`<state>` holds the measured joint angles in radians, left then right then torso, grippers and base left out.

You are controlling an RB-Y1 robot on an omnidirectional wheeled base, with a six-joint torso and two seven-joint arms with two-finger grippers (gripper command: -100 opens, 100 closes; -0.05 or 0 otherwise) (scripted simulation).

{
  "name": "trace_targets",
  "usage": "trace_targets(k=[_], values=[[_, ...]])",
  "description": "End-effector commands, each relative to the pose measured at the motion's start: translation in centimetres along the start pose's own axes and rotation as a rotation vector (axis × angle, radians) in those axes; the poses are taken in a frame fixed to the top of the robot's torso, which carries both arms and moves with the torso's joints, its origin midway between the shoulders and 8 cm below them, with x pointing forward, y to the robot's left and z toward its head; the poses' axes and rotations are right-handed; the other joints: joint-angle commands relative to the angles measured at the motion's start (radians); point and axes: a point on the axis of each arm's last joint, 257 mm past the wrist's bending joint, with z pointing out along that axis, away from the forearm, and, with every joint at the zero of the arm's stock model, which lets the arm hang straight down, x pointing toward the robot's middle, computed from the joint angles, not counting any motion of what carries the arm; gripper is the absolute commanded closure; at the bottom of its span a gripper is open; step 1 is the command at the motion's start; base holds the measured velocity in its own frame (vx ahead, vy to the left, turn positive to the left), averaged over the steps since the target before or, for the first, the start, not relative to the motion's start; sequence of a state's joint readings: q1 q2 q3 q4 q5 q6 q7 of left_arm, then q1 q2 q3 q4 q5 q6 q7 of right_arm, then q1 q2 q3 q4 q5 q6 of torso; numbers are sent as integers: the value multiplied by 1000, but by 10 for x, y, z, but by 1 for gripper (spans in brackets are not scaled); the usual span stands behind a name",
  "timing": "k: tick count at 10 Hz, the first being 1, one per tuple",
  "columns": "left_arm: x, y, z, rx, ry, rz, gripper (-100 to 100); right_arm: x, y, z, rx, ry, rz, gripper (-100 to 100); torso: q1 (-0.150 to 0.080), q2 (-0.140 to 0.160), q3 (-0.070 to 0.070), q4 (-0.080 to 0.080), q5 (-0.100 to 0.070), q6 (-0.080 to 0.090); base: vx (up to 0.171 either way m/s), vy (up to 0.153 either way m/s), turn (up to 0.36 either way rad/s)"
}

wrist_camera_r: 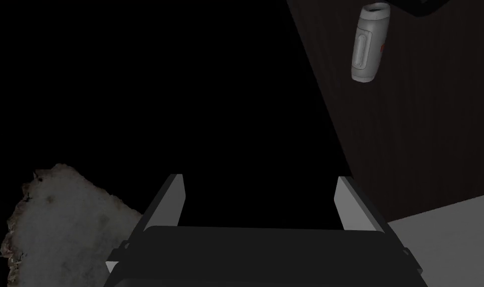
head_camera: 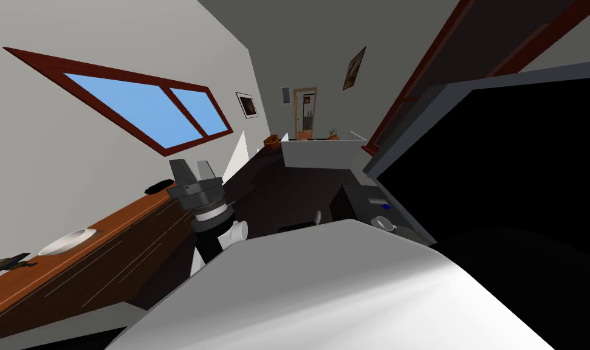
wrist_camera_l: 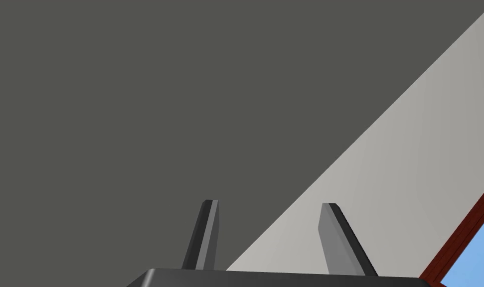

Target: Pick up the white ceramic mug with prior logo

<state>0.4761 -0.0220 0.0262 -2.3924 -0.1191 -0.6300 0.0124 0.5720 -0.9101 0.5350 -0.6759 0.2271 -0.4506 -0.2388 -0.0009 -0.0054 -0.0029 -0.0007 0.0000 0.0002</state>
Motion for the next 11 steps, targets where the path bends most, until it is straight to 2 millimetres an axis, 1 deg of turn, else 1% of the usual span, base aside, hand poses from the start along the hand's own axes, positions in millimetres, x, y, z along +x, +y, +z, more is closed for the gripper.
trace_targets(k=[1, 2, 3, 4, 5, 6, 7, 8, 9, 10, 11], values=[[0, 0, 0, 0, 0, 0, 0, -16, -28, -11, 63, -2, -48, -100, 0, 0, 0, 0, 0, 0, 100, -37, 377], [0, 0, 0, 0, 0, 0, 0, -16, -25, -10, 58, -2, -48, -100, -1, -2, -1, 0, 0, 0, 80, -46, 134], [0, 0, 0, 0, 0, 0, 0, -26, -41, -17, 94, -4, -75, -100, -1, -1, -1, 0, -1, 1, 73, -27, 209], [0, 0, 0, 0, 0, 0, 0, -26, -45, -19, 102, -4, -74, -100, 0, -1, -1, 0, 0, 0, 57, -23, 108], [0, 0, 0, 0, 0, 0, 0, -42, -65, -29, 151, -6, -119, -100, 1, 0, 0, 0, 0, 1, 81, -34, 398], [0, 0, 0, 0, 0, 0, 0, -47, -69, -31, 164, -6, -135, -100, 0, -1, -1, 0, 0, -1, 111, -74, 334], [0, 0, 0, 0, 0, 0, 0, -49, -69, -29, 167, -2, -154, -100, -2, -3, -2, -1, -1, 0, 123, -71, 308], [0, 0, 0, 0, 0, 0, 0, -47, -68, -28, 164, -4, -141, -100, -2, -4, -2, -1, -1, 0, 57, -37, 76], [0, 0, 0, 0, 0, 0, 0, -49, -68, -28, 164, -5, -144, 0, 0, -1, -1, 0, -1, 2, 11, -8, -9], [0, 0, 0, 0, 0, 0, 0, -41, -62, -19, 163, -7, -138, -100, 2, 2, 1, 0, 0, 2, -16, -40, 46], [0, 0, 0, 0, 0, 0, 0, -37, -59, -15, 163, -7, -135, -100, 1, 5, 3, 1, 0, 2, -19, -69, 36]])
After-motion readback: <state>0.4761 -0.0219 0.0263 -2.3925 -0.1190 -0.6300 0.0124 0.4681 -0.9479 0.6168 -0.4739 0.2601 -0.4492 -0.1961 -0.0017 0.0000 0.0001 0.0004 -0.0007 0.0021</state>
